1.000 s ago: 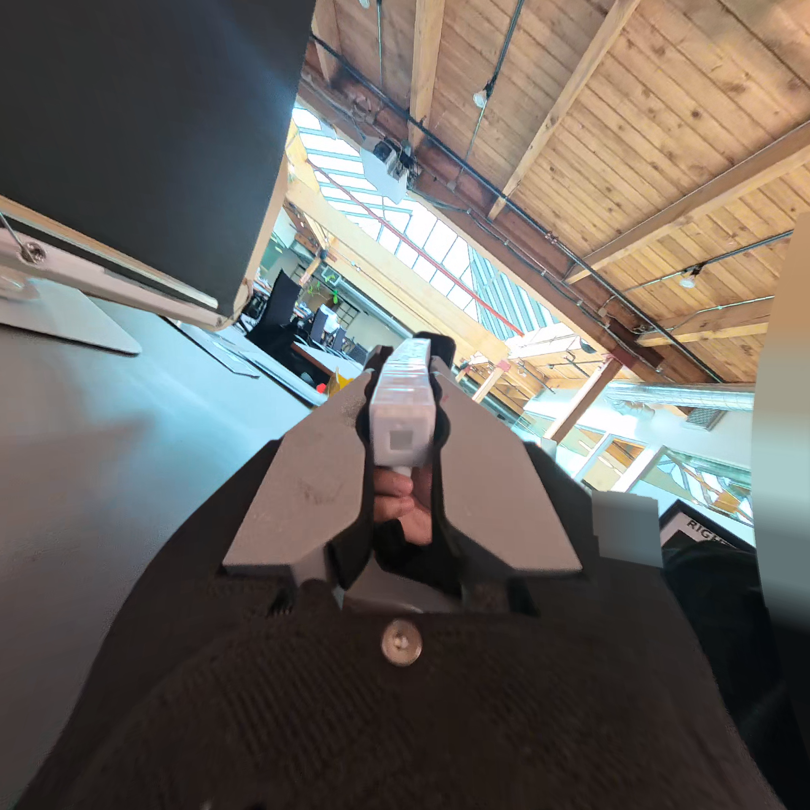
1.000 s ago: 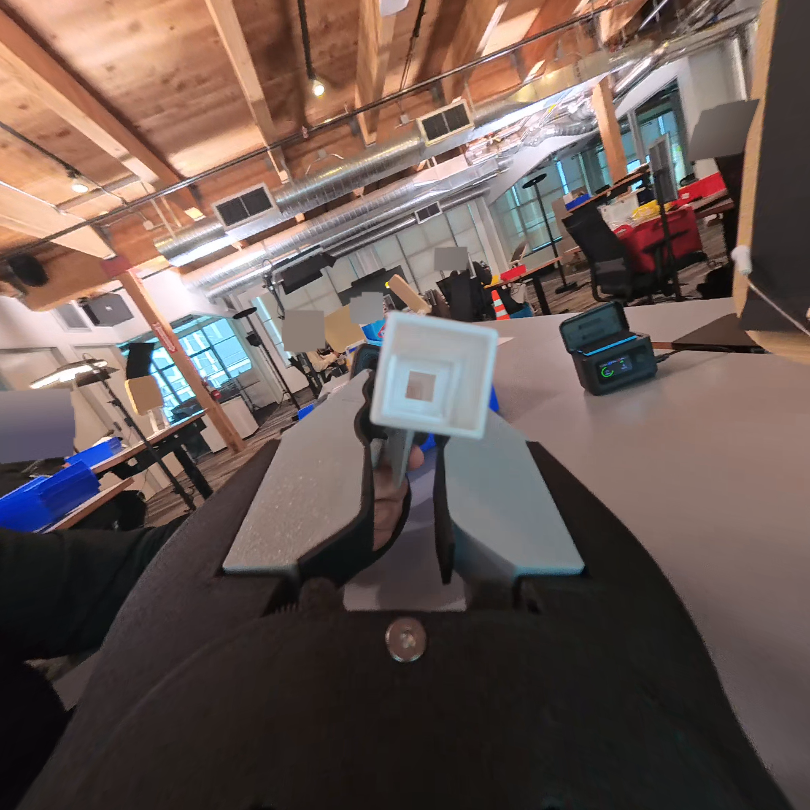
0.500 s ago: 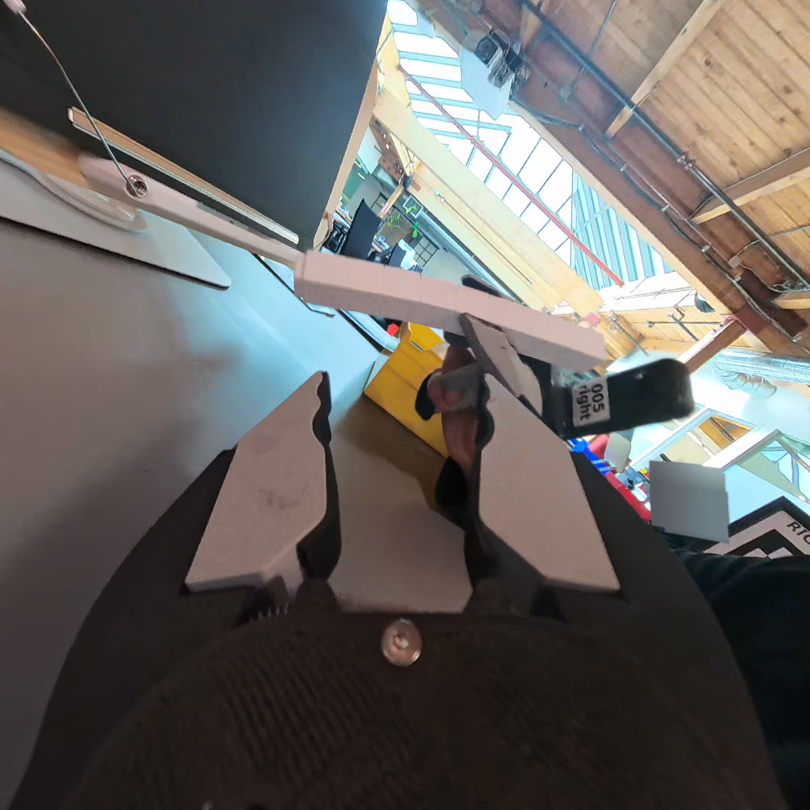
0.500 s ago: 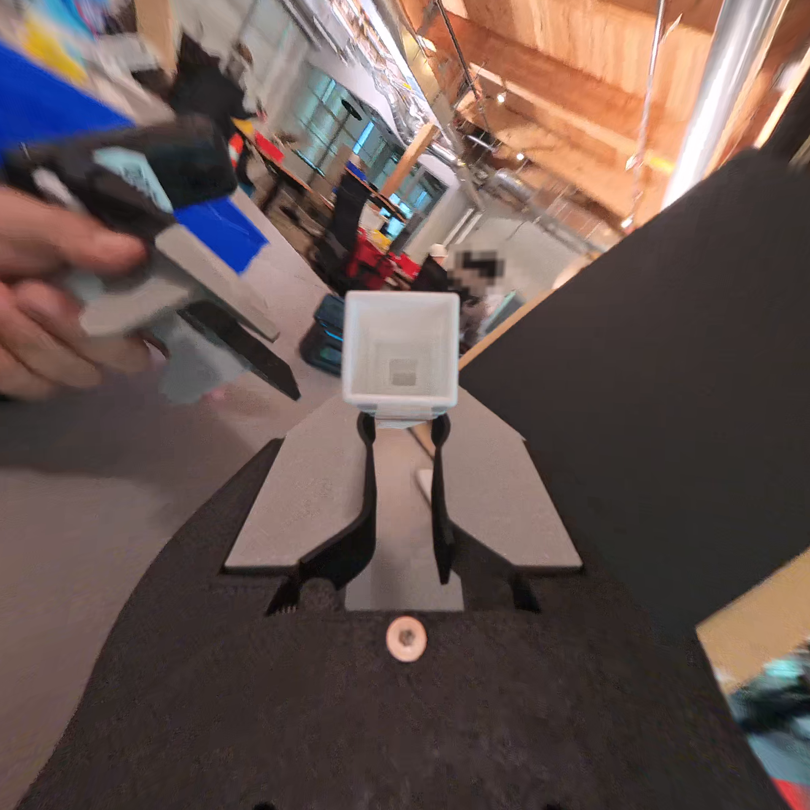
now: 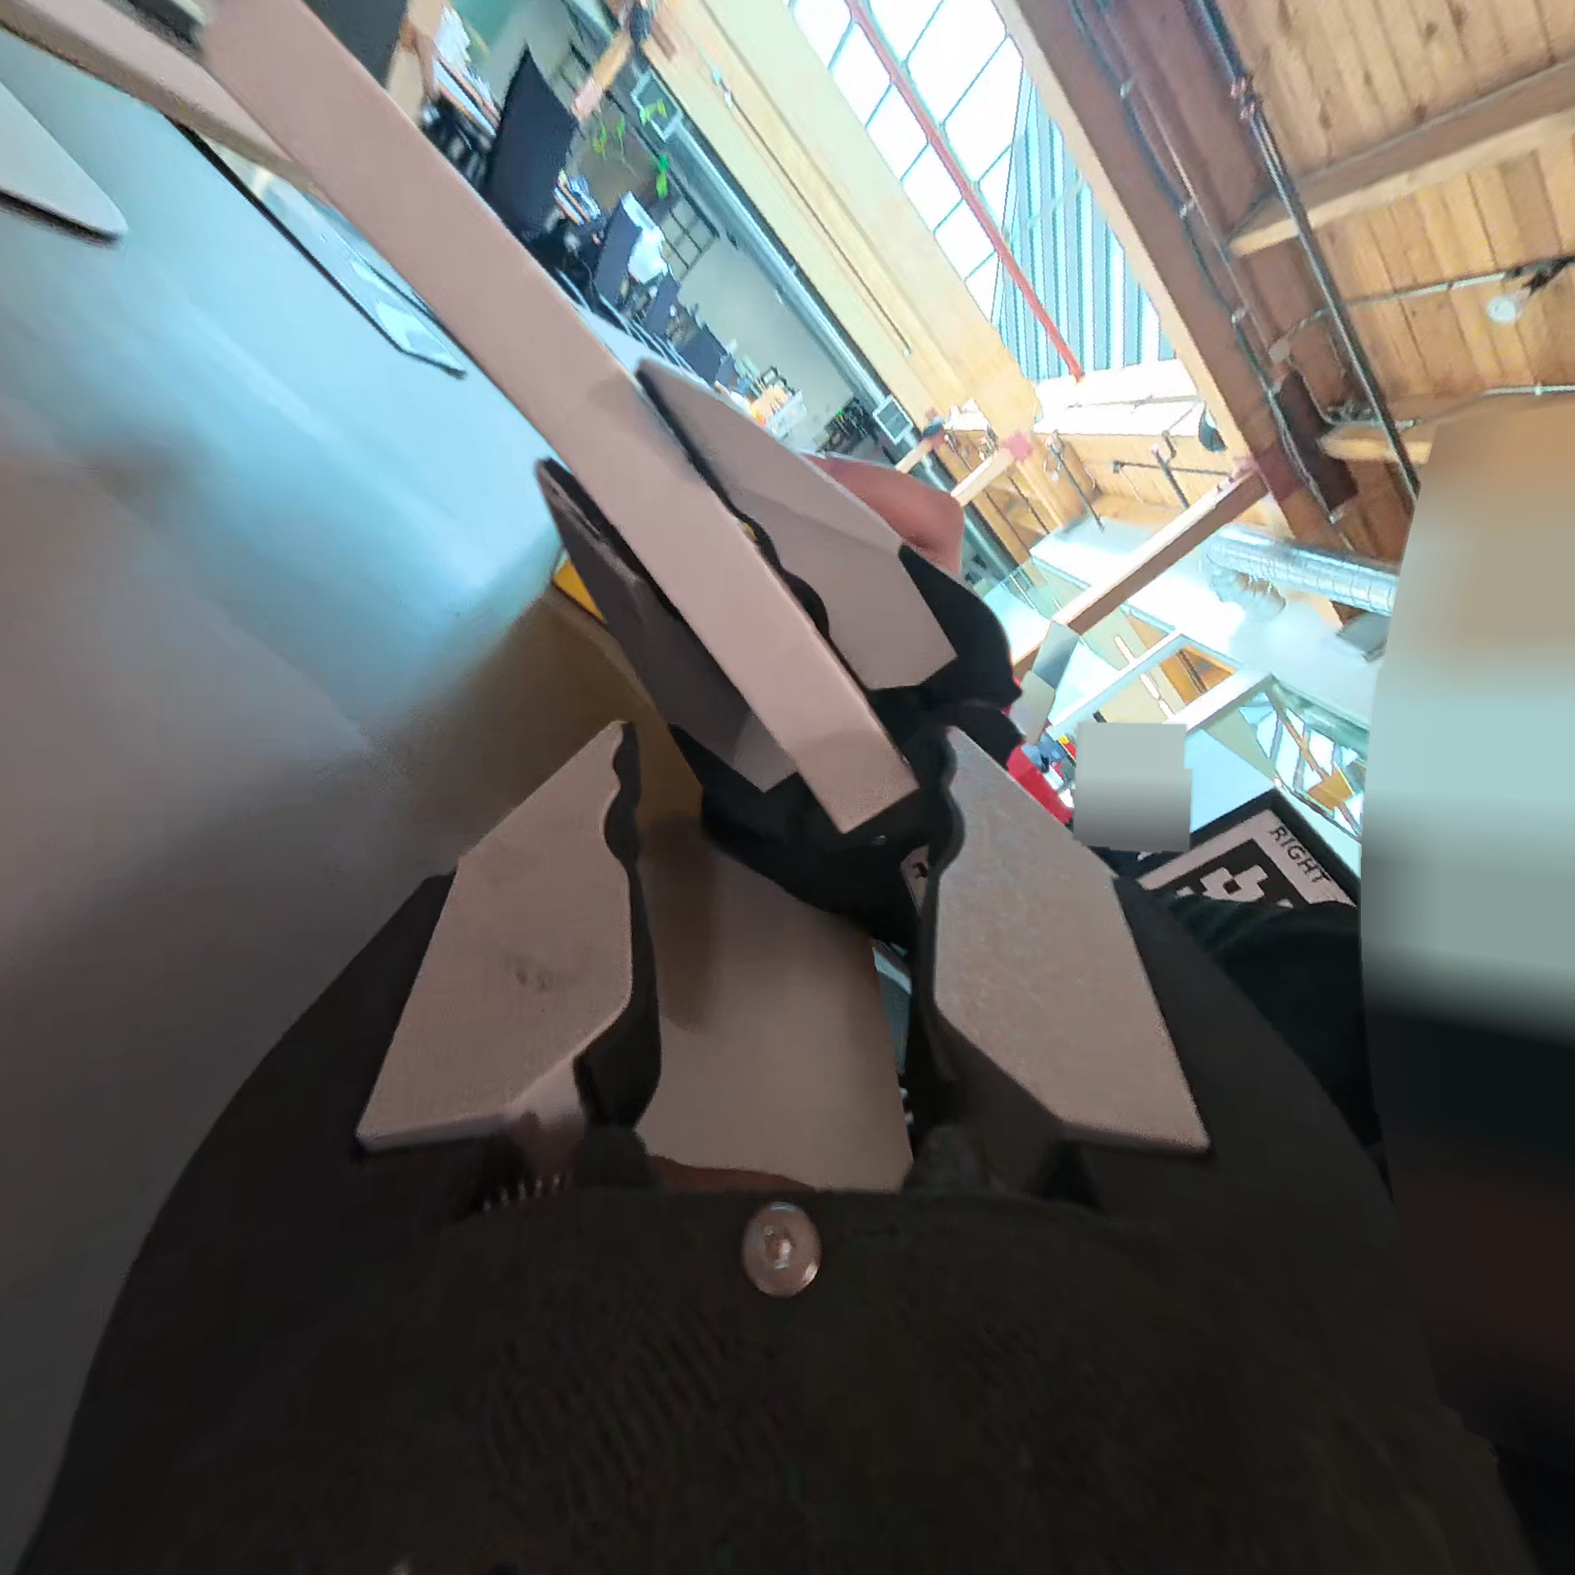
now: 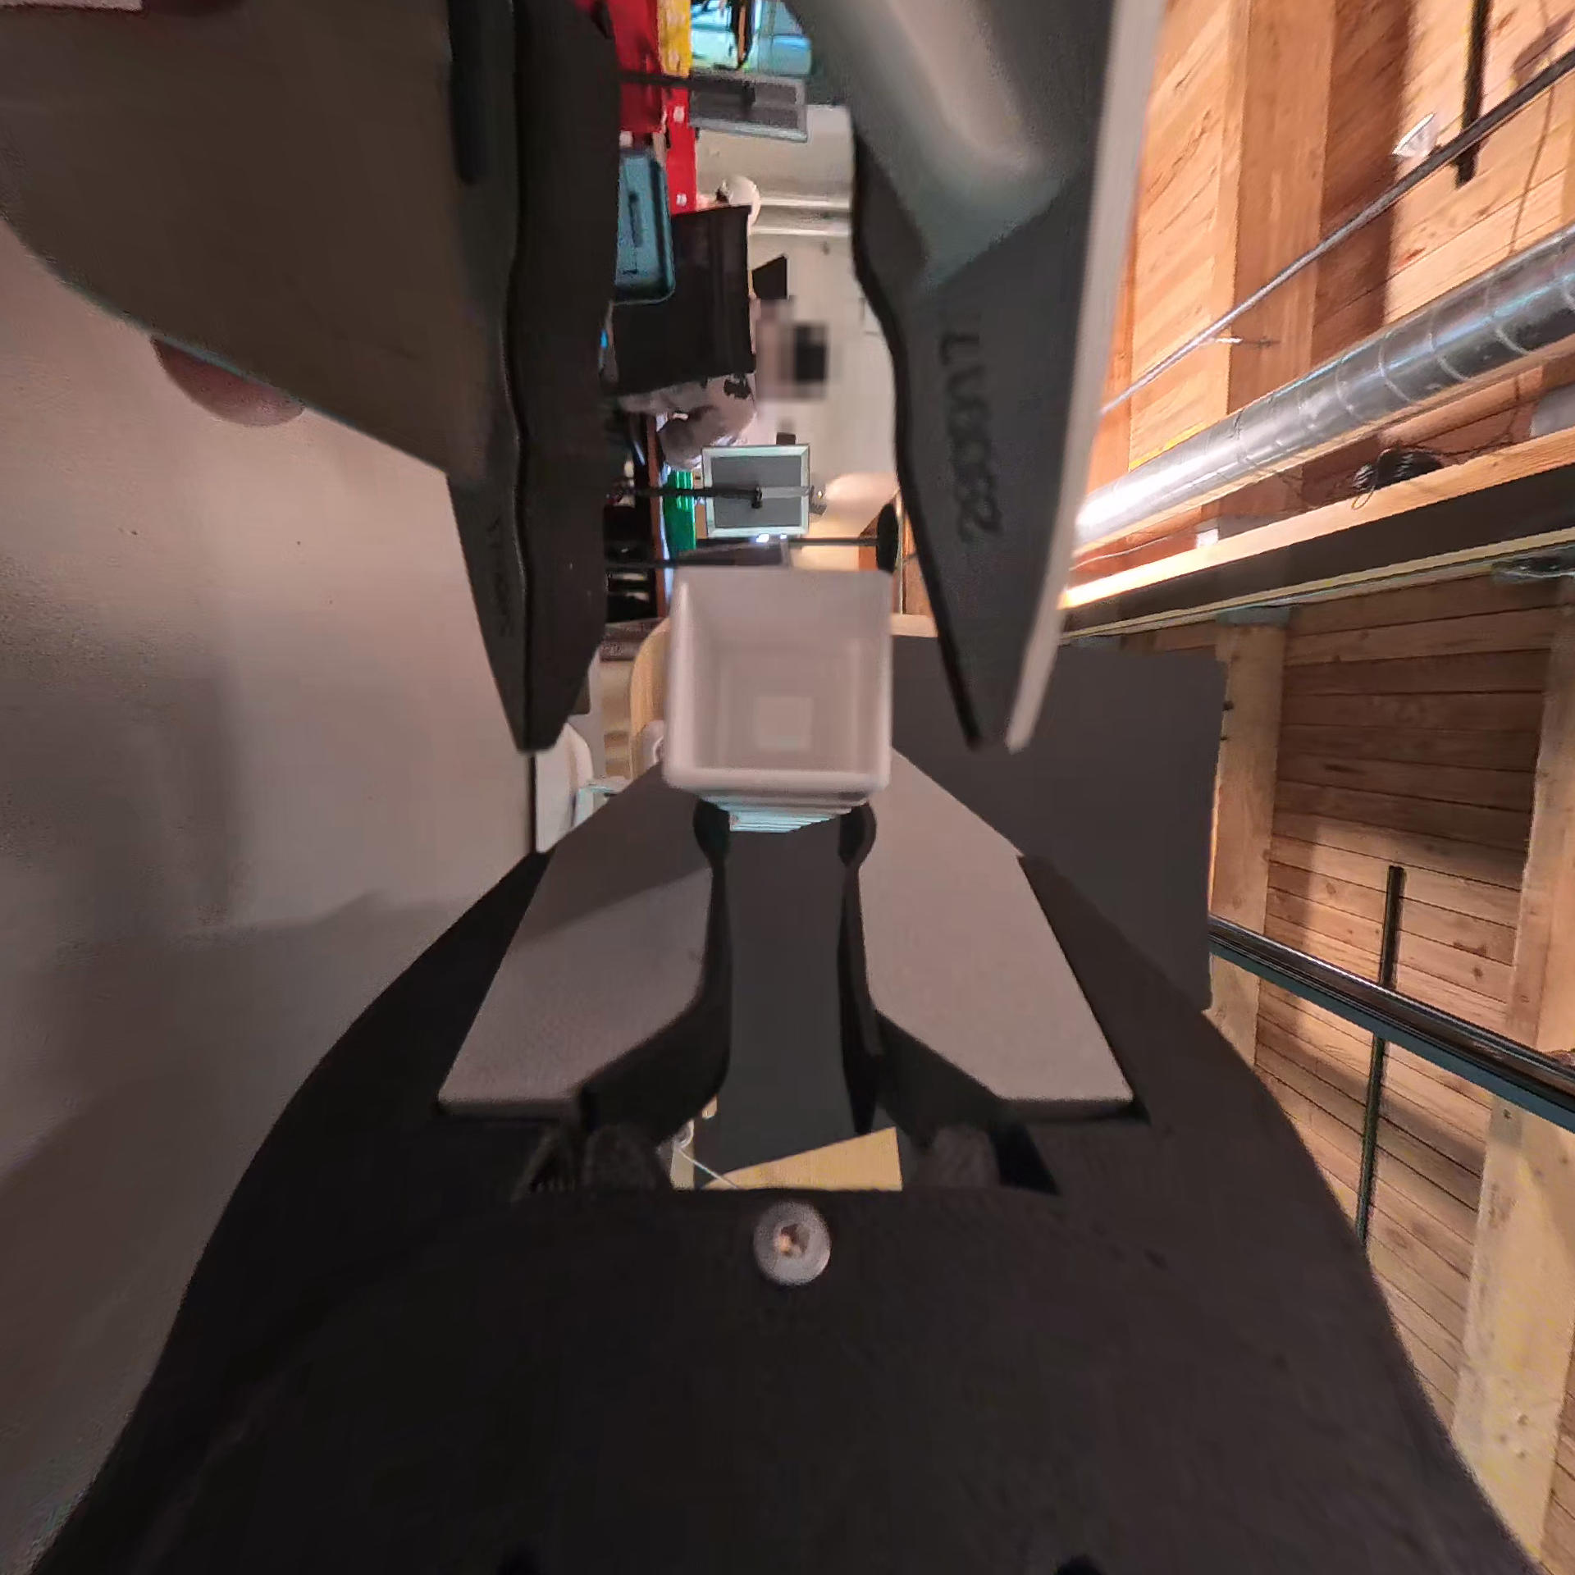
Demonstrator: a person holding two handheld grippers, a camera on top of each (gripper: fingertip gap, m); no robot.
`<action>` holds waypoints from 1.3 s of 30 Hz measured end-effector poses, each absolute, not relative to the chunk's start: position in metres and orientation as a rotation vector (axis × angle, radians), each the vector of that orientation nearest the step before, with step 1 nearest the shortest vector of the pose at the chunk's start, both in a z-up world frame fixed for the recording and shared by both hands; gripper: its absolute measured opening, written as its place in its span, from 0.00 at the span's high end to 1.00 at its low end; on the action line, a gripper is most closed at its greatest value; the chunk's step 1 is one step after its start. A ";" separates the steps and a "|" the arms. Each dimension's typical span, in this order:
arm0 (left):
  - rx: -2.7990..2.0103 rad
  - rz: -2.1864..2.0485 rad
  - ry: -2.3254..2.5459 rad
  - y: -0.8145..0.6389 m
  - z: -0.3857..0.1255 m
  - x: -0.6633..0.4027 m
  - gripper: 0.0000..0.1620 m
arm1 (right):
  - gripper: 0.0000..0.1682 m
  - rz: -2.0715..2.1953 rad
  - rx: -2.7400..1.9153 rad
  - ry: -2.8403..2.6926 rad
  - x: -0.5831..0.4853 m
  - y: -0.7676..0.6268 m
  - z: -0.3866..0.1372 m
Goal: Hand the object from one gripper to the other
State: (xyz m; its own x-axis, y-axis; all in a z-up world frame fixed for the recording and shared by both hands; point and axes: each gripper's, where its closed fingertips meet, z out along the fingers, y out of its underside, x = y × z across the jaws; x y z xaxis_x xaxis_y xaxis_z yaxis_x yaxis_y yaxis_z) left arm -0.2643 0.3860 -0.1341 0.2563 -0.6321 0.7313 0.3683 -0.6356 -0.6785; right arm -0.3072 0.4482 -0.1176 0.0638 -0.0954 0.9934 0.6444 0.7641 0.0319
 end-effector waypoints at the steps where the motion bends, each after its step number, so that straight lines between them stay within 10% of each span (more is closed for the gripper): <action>1: -1.709 -1.517 0.256 0.385 -0.136 -0.261 0.59 | 0.89 -0.604 -0.484 -1.413 -0.308 0.449 -0.120; 8: -1.721 -1.488 0.246 0.388 -0.141 -0.268 0.80 | 0.89 -0.629 -0.445 -1.455 -0.314 0.447 -0.133; 25: -1.583 -1.267 0.052 0.414 -0.124 -0.329 0.88 | 0.76 -0.013 -0.896 -1.438 -0.305 0.451 -0.146; 39: -1.359 0.327 0.755 0.408 -0.112 -0.318 0.88 | 0.75 1.624 -1.259 -1.010 -0.279 0.425 -0.075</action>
State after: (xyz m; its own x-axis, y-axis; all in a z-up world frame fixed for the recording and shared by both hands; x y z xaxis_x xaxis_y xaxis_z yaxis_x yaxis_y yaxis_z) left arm -0.3179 0.4083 -0.1122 0.7271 -0.2075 -0.6544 -0.6196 0.2121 -0.7557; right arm -0.2795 0.4247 -0.0747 -0.1569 0.9361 -0.3147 -0.1314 -0.3356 -0.9328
